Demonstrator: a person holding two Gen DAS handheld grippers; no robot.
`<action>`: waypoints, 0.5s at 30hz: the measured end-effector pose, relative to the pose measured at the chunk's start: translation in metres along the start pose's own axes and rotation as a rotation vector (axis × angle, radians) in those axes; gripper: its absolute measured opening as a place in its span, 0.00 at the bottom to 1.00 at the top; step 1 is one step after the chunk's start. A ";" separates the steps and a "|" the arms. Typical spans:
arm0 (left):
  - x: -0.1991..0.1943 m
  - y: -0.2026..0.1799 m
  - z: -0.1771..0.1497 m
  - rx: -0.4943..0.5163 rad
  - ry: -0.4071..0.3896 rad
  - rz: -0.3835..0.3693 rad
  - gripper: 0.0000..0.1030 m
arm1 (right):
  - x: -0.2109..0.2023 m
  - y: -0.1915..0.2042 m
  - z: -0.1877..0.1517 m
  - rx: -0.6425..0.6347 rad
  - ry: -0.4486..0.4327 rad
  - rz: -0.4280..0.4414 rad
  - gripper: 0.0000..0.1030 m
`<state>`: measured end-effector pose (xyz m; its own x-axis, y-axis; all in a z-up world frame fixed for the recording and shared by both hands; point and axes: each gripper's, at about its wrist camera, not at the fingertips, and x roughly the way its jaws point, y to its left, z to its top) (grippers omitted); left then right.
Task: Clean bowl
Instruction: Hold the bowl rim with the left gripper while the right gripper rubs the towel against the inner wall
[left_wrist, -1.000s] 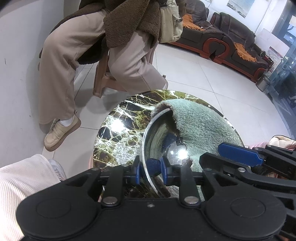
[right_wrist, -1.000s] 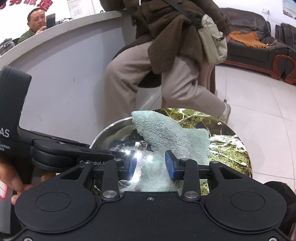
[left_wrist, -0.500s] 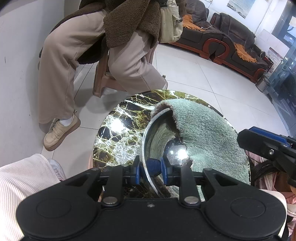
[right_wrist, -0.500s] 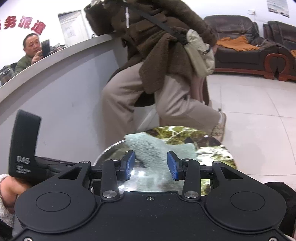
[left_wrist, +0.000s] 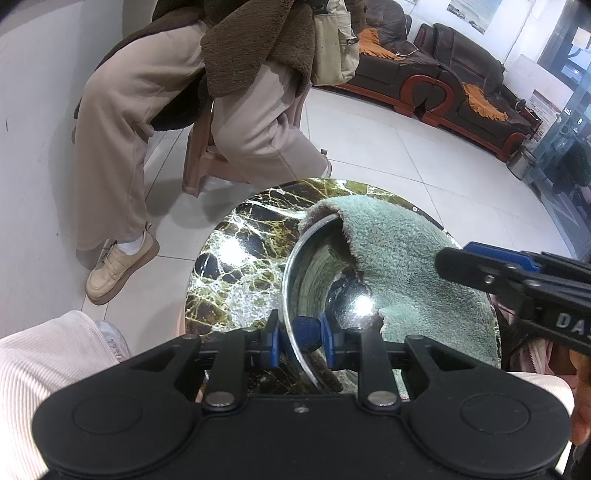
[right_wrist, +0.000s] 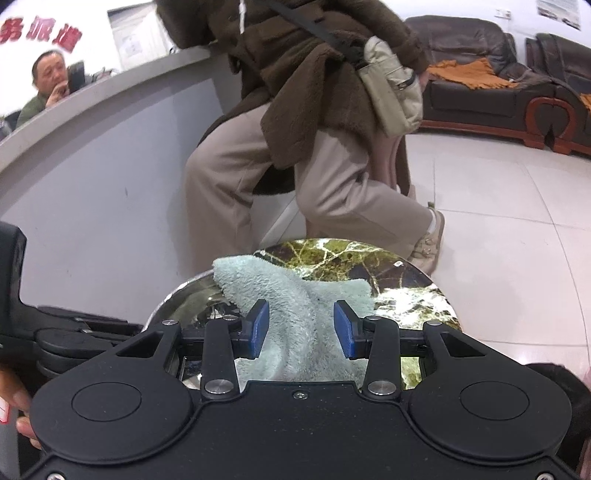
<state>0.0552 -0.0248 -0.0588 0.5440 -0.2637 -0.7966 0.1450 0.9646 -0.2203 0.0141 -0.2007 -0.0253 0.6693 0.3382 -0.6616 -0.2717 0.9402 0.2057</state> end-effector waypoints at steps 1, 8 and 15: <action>0.000 0.000 0.000 0.001 0.000 0.000 0.20 | 0.003 0.001 0.000 -0.005 0.005 0.000 0.37; 0.000 -0.001 0.000 0.006 0.004 -0.002 0.20 | 0.011 0.001 -0.003 -0.027 0.039 0.006 0.37; 0.000 -0.003 -0.001 0.009 0.004 -0.002 0.20 | 0.014 0.007 -0.005 -0.043 0.055 0.010 0.37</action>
<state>0.0544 -0.0276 -0.0585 0.5407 -0.2654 -0.7983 0.1534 0.9641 -0.2167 0.0182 -0.1899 -0.0373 0.6279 0.3434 -0.6984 -0.3083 0.9337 0.1820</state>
